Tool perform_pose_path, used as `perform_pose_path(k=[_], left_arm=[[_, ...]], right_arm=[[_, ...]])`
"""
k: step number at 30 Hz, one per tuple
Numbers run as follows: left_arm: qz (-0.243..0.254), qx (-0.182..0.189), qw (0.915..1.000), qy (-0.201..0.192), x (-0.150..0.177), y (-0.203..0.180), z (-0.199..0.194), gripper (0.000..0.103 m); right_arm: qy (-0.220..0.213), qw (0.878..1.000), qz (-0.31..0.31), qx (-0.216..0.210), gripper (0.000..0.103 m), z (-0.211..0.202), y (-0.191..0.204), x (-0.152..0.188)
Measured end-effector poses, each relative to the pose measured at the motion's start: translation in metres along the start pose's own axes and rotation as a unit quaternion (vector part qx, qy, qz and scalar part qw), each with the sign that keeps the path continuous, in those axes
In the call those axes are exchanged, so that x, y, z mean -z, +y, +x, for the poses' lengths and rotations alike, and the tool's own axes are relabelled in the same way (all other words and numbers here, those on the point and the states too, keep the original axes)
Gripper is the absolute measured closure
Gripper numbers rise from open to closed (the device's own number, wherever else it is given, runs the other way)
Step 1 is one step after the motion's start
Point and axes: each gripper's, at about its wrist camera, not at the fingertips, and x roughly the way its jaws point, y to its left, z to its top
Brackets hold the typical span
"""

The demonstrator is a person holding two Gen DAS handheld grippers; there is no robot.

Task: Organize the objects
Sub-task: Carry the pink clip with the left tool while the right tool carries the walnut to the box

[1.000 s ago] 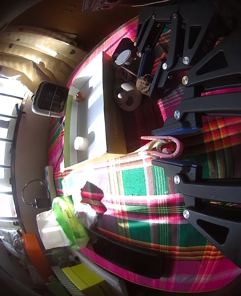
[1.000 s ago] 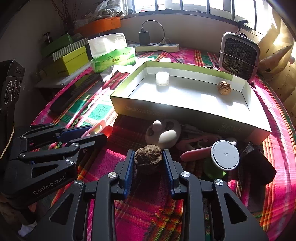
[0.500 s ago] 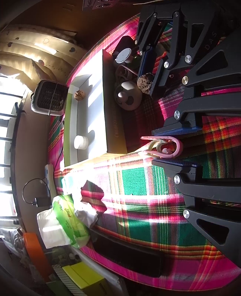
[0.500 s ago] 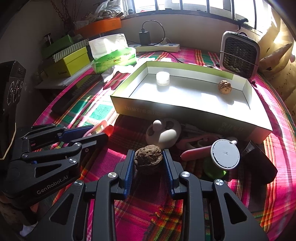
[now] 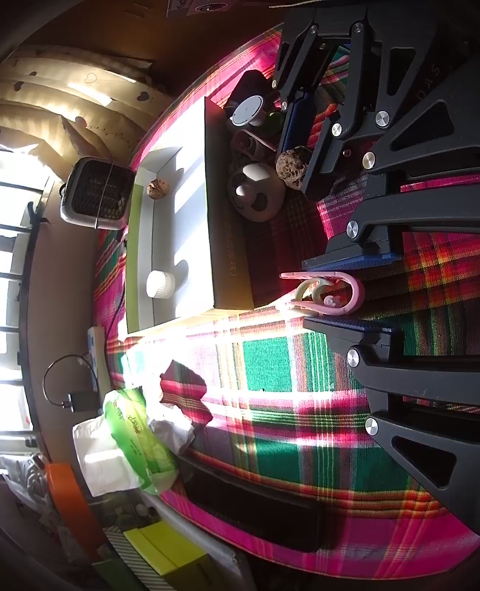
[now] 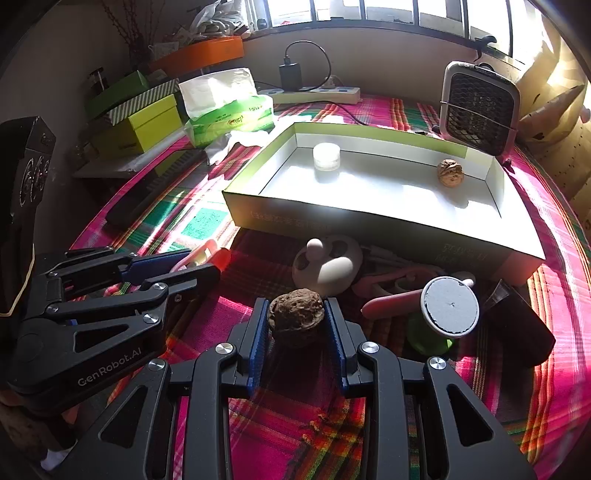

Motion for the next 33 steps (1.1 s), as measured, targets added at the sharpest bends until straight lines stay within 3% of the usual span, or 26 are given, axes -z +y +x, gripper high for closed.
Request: perform_pose_path(k=[17, 33], left_arm=[[0.011, 0.01, 0.9996, -0.024, -0.011, -0.011, -0.021, 0.082], [0.02, 0.026, 0.9987, -0.039, -0.055, -0.021, -0.017, 0.082]], right_arm=[[-0.037, 0.999, 0.003, -0.003, 0.072, -0.024, -0.008, -0.007], [-0.065, 0.997, 0.009, 0.029, 0.072, -0.039, -0.038, -0.05]])
